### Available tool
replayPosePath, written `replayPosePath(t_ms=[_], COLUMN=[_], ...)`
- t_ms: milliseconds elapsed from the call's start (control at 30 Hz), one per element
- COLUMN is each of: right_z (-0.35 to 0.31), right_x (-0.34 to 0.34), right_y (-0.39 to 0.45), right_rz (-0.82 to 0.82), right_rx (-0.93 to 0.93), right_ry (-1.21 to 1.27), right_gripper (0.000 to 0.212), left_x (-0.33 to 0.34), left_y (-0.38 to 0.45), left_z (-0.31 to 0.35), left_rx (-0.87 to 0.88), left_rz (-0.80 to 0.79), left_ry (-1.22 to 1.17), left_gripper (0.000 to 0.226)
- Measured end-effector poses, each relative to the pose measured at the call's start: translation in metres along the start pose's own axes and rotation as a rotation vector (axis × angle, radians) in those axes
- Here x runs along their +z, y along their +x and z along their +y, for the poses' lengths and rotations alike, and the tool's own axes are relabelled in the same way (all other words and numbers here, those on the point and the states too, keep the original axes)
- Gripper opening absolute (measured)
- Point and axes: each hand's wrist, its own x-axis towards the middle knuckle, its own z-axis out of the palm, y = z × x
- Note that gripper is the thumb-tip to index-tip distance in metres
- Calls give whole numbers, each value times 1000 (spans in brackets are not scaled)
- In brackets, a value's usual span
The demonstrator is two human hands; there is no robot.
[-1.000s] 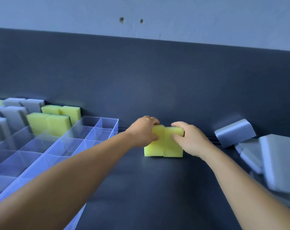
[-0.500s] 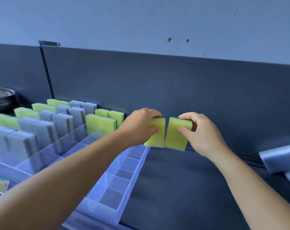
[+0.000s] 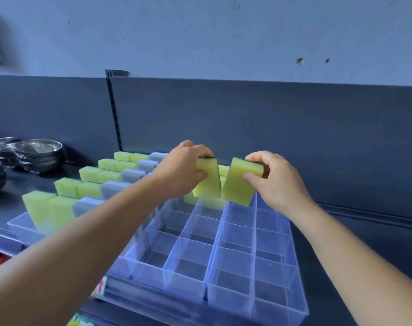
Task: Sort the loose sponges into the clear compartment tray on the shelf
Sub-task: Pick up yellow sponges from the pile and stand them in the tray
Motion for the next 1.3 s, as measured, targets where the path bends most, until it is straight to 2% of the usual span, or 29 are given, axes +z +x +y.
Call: replayPosePath(t_ms=[200, 433, 900, 1300], right_z=[-21, -28, -33, -23], right_x=[41, 68, 68, 94], right_y=[5, 10, 19, 8], right_rz=[-7, -35, -126, -254], right_rx=[72, 105, 105, 144], right_ry=[-78, -192, -401, -524], right_gripper=[31, 33, 22, 34], left_x=[-7, 7, 17, 24], left_y=[7, 16, 24, 21], left_z=[-49, -69, -73, -68], left_rx=[17, 47, 206, 284], left_rz=[-116, -246, -298, -347], left_ry=[54, 107, 357, 487], left_gripper=[43, 45, 33, 27])
